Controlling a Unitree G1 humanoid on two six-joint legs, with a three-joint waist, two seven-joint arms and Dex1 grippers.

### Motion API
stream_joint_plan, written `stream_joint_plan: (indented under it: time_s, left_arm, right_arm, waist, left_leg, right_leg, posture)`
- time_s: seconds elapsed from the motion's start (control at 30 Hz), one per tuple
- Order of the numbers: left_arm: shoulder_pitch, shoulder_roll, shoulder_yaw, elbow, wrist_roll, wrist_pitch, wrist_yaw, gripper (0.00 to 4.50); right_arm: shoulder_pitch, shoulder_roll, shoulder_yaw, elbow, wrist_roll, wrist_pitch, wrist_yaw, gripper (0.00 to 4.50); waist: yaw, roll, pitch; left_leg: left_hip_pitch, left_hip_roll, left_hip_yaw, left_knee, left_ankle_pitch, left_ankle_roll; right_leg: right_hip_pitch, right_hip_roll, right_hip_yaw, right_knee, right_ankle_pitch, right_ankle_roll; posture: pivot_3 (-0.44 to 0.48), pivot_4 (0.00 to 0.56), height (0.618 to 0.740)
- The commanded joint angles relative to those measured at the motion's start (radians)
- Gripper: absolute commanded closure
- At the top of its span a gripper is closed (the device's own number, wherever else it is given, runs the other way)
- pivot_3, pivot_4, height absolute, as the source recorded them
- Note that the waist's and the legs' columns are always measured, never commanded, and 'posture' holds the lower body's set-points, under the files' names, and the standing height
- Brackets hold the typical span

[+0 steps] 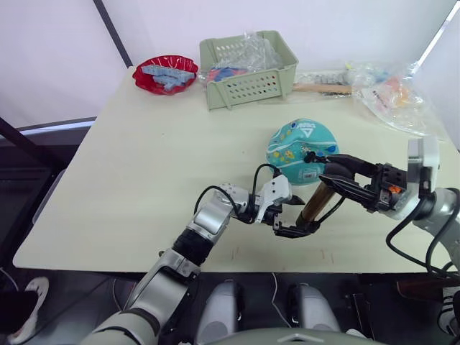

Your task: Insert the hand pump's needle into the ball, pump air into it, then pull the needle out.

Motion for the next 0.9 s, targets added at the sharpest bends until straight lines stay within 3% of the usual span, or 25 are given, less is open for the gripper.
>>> stream_joint_plan:
  time_s: [0.03,0.2,0.47,0.9]
  left_arm:
    - [0.005,-0.008,-0.006,-0.019,-0.004,-0.011,-0.009,1.22]
    - [0.007,-0.01,-0.007,-0.019,-0.005,-0.009,-0.017,3.32]
    - [0.015,-0.015,-0.014,0.002,0.002,-0.026,-0.013,3.39]
    - [-0.028,-0.155,-0.037,0.32,0.152,-0.277,0.165,3.39]
  right_arm:
    - [-0.004,-0.001,-0.019,-0.046,0.013,-0.023,0.008,2.71]
    - [-0.003,-0.001,-0.018,-0.047,0.012,-0.024,0.011,2.71]
    - [0.009,-0.005,-0.006,-0.049,-0.016,-0.042,0.032,2.71]
    - [0.147,0.022,0.073,0.05,-0.296,-0.306,0.15,2.71]
  waist:
    - [0.0,0.0,0.0]
    - [0.0,0.0,0.0]
    - [0.0,0.0,0.0]
    - [0.001,0.0,0.0]
  left_leg:
    - [0.0,0.0,0.0,0.0,0.0,0.0]
    - [0.0,0.0,0.0,0.0,0.0,0.0]
    - [0.0,0.0,0.0,0.0,0.0,0.0]
    - [0.0,0.0,-0.001,0.001,0.0,0.0]
  right_leg:
    - [0.0,0.0,0.0,0.0,0.0,0.0]
    - [0.0,0.0,0.0,0.0,0.0,0.0]
    - [0.0,0.0,0.0,0.0,0.0,0.0]
    - [0.0,0.0,-0.001,0.0,0.0,0.0]
  posture:
    - [0.0,0.15,0.738]
    - [0.0,0.15,0.738]
    - [0.0,0.15,0.738]
    - [0.0,0.15,0.738]
